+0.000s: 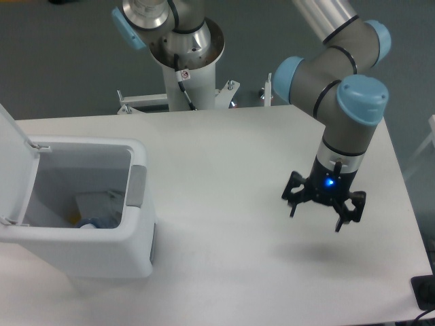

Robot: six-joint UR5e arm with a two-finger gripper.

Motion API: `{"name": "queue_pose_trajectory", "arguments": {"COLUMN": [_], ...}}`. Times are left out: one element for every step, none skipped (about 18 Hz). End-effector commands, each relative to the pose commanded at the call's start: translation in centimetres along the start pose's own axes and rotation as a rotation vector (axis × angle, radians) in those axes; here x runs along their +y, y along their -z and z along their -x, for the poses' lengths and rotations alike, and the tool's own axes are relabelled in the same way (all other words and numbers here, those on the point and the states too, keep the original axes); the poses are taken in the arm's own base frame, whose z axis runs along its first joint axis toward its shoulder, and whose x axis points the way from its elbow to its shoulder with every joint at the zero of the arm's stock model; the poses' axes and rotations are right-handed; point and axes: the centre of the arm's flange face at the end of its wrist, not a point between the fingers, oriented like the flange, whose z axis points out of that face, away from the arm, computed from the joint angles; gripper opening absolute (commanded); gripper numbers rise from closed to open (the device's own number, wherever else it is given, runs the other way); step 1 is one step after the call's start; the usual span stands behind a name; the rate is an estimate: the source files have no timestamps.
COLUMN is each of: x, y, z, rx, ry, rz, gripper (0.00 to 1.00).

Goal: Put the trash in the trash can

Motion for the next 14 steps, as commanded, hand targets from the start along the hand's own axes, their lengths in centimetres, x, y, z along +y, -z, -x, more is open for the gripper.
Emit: {"name": "queue_pose_trajectory", "arguments": {"x": [0.4, 0.7, 0.9, 1.3, 1.3, 1.3, 1.2, 1.2, 1.2, 1.2, 1.2, 1.1, 1.1, 1.1], "y": [0.2, 0.5, 0.7, 0.1, -0.2, -0.5, -0.6, -0.9, -1.1, -1.3, -1.6, -1.7, -1.7, -1.8], "z": [0.2, 0.3, 0.5, 0.5, 0.6, 0.6, 0.6, 0.6, 0.6, 0.5, 0.5, 0.5, 0.5, 0.5], "rx": [0.007, 0.009, 0.002, 0.012, 0.016, 0.018, 0.02, 0.022, 0.026, 0.029, 0.031, 0.033, 0.033, 0.035], "ry": [-0.063, -0.135, -0.19, -0.211, -0.215, -0.216, -0.218, -0.218, -0.218, -0.211, -0.21, -0.21, -0.21, -0.21], "rz": [0.046, 0.086, 0.122, 0.157, 0.164, 0.164, 0.163, 0.157, 0.155, 0.152, 0.152, 0.153, 0.153, 0.151], "gripper": [1.0, 1.0, 1.0, 1.0, 1.0, 1.0, 1.0, 1.0, 1.0, 1.0, 1.0, 1.0, 1.0, 1.0]}}
